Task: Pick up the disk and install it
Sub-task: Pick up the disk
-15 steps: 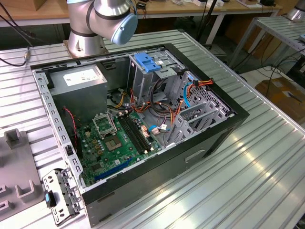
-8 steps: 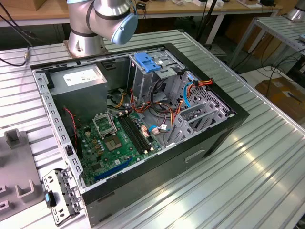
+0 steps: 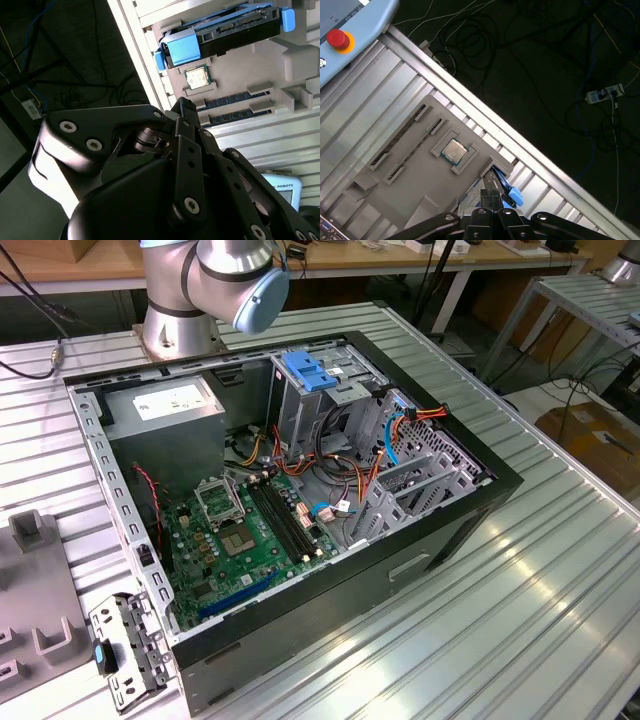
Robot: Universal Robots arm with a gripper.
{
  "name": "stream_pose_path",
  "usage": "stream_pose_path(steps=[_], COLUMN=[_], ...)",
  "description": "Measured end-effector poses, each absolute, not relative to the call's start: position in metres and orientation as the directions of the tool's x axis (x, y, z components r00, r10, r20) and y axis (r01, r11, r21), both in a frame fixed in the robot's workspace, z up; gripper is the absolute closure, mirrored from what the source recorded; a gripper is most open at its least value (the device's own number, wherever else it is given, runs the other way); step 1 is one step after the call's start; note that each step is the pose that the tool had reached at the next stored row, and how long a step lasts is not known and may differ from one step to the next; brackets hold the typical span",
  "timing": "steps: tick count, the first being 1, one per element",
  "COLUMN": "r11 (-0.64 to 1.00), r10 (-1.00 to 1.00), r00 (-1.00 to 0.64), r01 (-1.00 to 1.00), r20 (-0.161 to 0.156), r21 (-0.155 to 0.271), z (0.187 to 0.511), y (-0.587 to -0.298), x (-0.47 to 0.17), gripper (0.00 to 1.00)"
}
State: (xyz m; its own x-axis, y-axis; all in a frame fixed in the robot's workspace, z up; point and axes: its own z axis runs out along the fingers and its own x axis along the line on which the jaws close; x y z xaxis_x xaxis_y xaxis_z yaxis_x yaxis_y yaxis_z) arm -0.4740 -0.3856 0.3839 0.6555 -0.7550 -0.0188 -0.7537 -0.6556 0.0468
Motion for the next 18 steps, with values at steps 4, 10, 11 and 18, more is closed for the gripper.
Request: stream_pose_path(steps=[4,10,11,18], r11=[-0.686,-0.741,-0.749,-0.755], r10=[-0.727,-0.671,-0.663,-0.655], r00=[0.686,0.741,0.749,0.755], r01=[-0.726,-0.669,-0.661,-0.654], r20=[-0.019,-0.019,-0.019,-0.019], r21=[0.047,0.047,0.047,0.047], z=[0.3839,0.3839,0.3839,0.3839], y=[-0.3856,-0.3856,-0.3856,-0.3856], x=[-0.4741,-0.4740,-0.4740,-0.4740], gripper=[0.89,0.89,0.89,0.89])
